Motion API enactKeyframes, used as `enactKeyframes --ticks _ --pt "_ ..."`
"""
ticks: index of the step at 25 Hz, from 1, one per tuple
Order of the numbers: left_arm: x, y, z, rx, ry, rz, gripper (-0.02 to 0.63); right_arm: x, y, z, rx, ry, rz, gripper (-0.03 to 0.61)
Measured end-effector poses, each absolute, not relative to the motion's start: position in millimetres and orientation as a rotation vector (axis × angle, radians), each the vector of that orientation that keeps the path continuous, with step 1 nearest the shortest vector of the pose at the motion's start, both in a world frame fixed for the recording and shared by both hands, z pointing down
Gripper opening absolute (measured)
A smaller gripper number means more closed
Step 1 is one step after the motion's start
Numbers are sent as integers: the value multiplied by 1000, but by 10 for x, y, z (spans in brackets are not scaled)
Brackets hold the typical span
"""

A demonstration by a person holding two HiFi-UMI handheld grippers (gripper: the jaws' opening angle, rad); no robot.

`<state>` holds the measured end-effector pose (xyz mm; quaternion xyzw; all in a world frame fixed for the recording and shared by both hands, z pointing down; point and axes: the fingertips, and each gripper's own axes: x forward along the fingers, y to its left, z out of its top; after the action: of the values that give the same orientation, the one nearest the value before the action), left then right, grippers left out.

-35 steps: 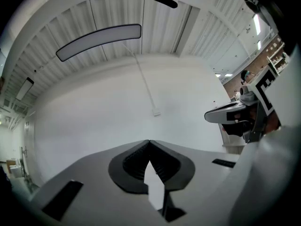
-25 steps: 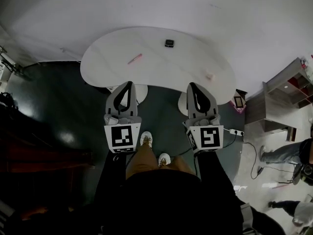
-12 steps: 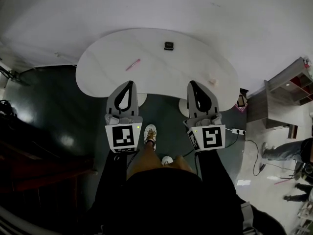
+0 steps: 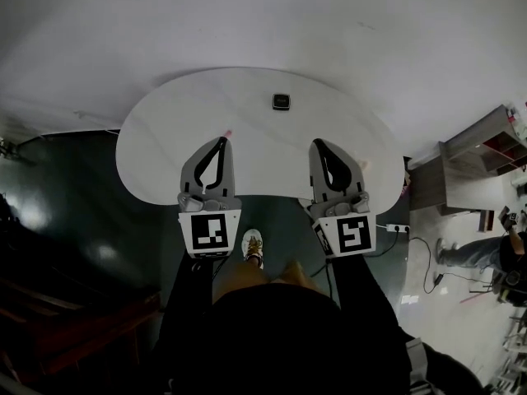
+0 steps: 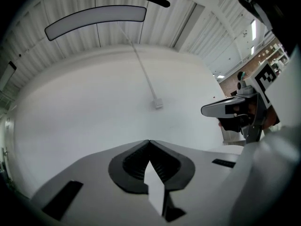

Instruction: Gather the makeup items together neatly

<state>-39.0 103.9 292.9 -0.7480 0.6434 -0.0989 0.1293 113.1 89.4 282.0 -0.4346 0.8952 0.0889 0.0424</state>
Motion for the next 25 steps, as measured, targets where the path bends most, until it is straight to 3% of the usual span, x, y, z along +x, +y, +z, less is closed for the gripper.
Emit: enactKeyframes --ticks 12,25 --pt "-773 307 2923 -2285 1782 -242 17 625 257 2915 -1425 2742 246 28" --pt "-654 -82 3082 -2402 1642 -250 17 648 -53 3030 -1564 2697 220 28"
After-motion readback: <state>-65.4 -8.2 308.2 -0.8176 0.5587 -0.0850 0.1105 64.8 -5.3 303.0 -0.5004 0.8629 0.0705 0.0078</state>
